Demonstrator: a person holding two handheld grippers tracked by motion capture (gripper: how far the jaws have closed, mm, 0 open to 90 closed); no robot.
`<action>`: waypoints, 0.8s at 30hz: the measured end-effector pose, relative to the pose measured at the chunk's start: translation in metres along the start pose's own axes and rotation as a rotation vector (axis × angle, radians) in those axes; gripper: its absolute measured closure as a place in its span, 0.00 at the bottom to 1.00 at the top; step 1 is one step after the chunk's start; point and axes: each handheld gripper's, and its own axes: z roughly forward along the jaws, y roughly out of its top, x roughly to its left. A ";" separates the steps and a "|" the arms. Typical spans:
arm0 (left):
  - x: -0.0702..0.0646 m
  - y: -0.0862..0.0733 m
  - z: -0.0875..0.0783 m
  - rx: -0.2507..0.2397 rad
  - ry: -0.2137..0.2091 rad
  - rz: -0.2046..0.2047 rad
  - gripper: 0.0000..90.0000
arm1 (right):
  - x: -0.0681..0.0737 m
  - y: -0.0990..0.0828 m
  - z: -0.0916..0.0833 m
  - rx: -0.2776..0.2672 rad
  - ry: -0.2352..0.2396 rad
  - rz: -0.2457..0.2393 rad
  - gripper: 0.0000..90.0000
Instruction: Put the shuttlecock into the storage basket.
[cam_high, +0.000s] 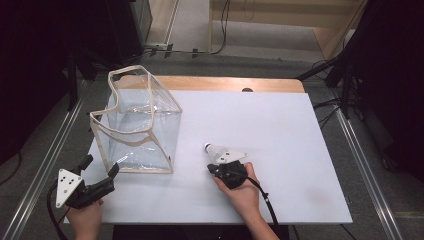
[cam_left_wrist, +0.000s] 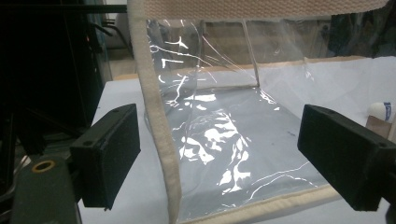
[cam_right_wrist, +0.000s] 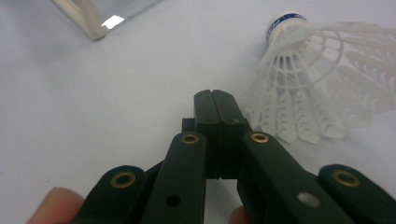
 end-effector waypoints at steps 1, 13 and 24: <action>0.000 0.000 0.000 0.000 0.000 0.000 0.15 | 0.000 0.000 0.000 0.000 0.000 0.000 0.97; 0.000 0.000 0.000 0.002 0.000 0.002 0.15 | -0.027 -0.003 -0.010 -0.007 -0.066 0.043 0.97; 0.000 0.000 0.000 0.002 0.001 0.001 0.15 | -0.049 0.005 -0.008 0.002 -0.114 0.064 0.97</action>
